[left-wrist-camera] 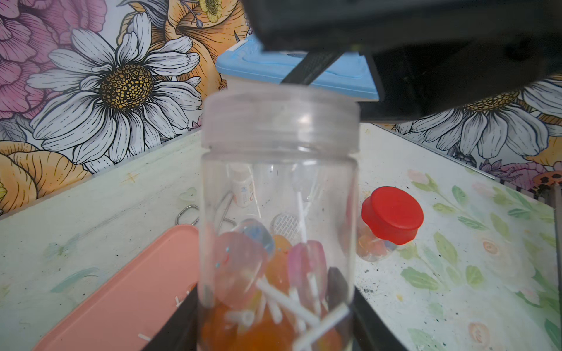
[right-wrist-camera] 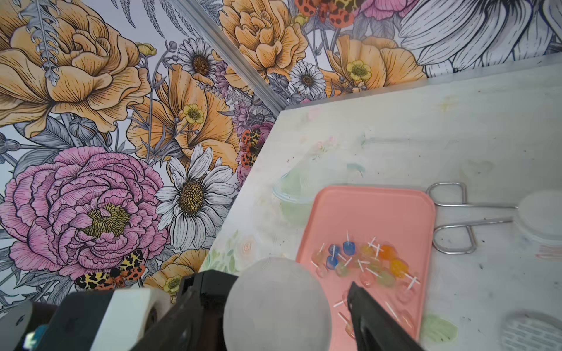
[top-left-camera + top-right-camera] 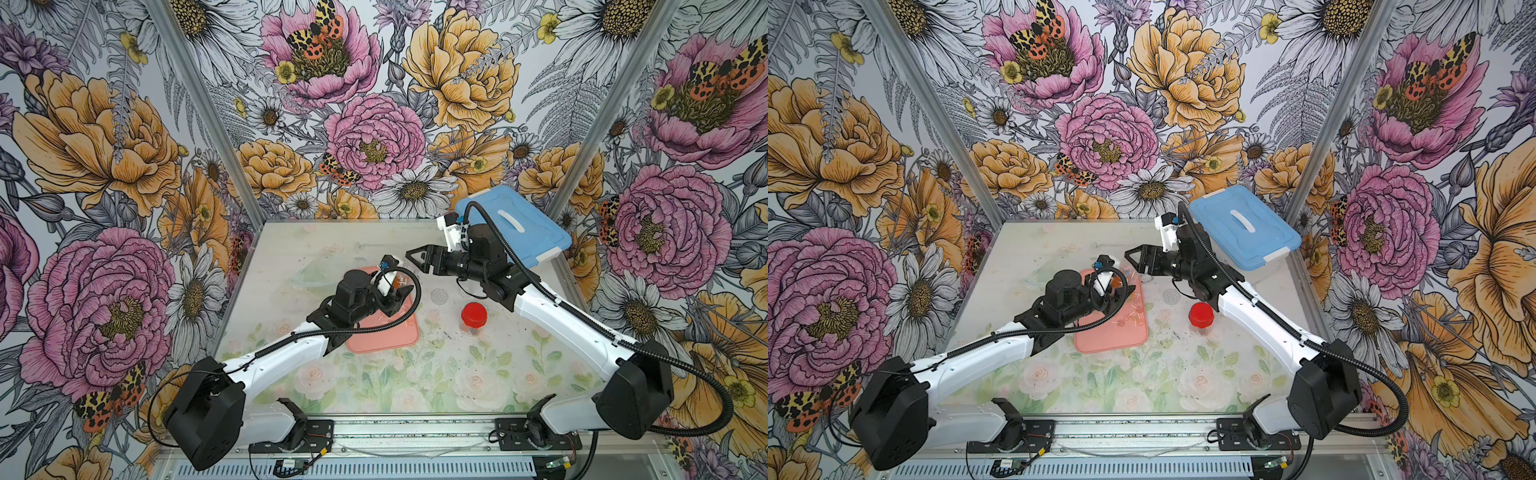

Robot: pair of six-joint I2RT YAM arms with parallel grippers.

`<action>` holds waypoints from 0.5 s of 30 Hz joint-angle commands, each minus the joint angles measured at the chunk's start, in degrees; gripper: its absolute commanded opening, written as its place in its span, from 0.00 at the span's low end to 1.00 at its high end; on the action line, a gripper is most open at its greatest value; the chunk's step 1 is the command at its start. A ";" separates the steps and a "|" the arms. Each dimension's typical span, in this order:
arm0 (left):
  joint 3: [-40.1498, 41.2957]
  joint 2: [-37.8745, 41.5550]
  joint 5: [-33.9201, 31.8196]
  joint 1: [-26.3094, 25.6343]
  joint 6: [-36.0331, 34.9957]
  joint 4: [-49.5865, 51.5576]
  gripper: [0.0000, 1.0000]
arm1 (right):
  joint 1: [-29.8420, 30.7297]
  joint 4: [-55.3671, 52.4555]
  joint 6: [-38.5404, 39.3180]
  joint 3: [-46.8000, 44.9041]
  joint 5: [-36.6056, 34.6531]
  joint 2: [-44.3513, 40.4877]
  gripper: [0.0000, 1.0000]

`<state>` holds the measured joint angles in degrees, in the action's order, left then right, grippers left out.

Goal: Pour the candies out of the jar
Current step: Pick up the jar from the center of the board, then unscrew the lid from the jar.

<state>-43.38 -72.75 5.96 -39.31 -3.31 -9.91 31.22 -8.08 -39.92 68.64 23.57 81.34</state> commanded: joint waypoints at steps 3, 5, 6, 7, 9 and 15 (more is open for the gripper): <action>-0.02 0.30 -2.83 -0.83 0.39 -3.10 0.00 | 0.24 12.69 -4.83 -4.23 -1.16 0.31 0.74; -0.13 0.41 -3.23 -0.97 0.45 -3.14 0.00 | 0.33 12.71 -4.72 -4.65 -1.99 0.53 0.73; -0.13 0.46 -3.41 -0.94 0.46 -3.27 0.00 | 0.41 12.62 -4.50 -4.90 -2.38 0.52 0.73; -0.21 0.50 -3.48 -0.90 0.45 -3.33 0.00 | 0.50 12.65 -4.42 -5.05 -2.48 0.62 0.73; -0.38 0.30 -3.37 -1.02 0.45 -3.35 0.00 | 0.84 12.89 -4.21 -5.35 -2.56 0.57 0.73; -0.86 -0.57 -2.99 -1.16 0.42 -3.27 0.00 | 1.82 13.60 -3.86 -5.63 -3.26 1.09 0.72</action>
<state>-43.38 -72.84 3.81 -40.01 -3.31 -10.15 32.49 2.94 -43.81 63.40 21.56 81.87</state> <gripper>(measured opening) 0.572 0.721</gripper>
